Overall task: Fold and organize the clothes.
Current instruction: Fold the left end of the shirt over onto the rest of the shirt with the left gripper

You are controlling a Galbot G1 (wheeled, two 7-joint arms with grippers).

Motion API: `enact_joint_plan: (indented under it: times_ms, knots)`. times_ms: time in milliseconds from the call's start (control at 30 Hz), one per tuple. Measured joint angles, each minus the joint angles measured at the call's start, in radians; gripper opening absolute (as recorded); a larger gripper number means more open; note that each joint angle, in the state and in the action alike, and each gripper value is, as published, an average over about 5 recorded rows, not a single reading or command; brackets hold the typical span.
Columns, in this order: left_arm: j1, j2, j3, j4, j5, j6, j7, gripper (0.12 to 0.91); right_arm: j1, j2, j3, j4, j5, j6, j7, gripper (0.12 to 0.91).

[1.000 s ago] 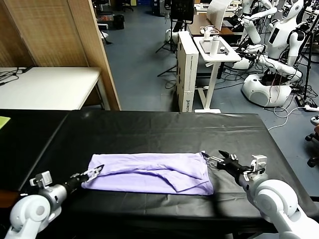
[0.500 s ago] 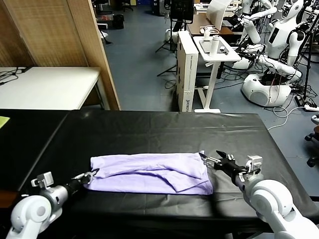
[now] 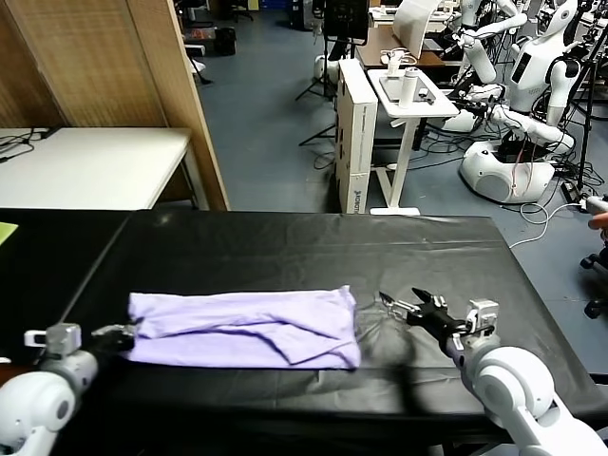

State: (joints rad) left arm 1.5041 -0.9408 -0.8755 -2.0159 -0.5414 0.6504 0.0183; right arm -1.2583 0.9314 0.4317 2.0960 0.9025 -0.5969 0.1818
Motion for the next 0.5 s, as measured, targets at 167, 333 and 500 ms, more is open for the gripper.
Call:
enact_joint_plan:
  times_ms: [167,333,500]
  knots:
    - [0.026,0.012,-0.028,-0.036,0.074,-0.040,-0.007,0.179,-0.009,0.009,-0.005,0.008,-0.016,0.001,-0.002,0.907]
    - [0.018,-0.030,0.000,-0.113,-0.016,0.007,-0.041,0.179,-0.032,0.018,0.010,0.018,-0.046,0.009,-0.019,0.907]
    - [-0.001,-0.097,0.063,-0.193,-0.205,0.077,-0.113,0.179,-0.066,0.031,0.034,0.025,-0.064,0.012,-0.021,0.907]
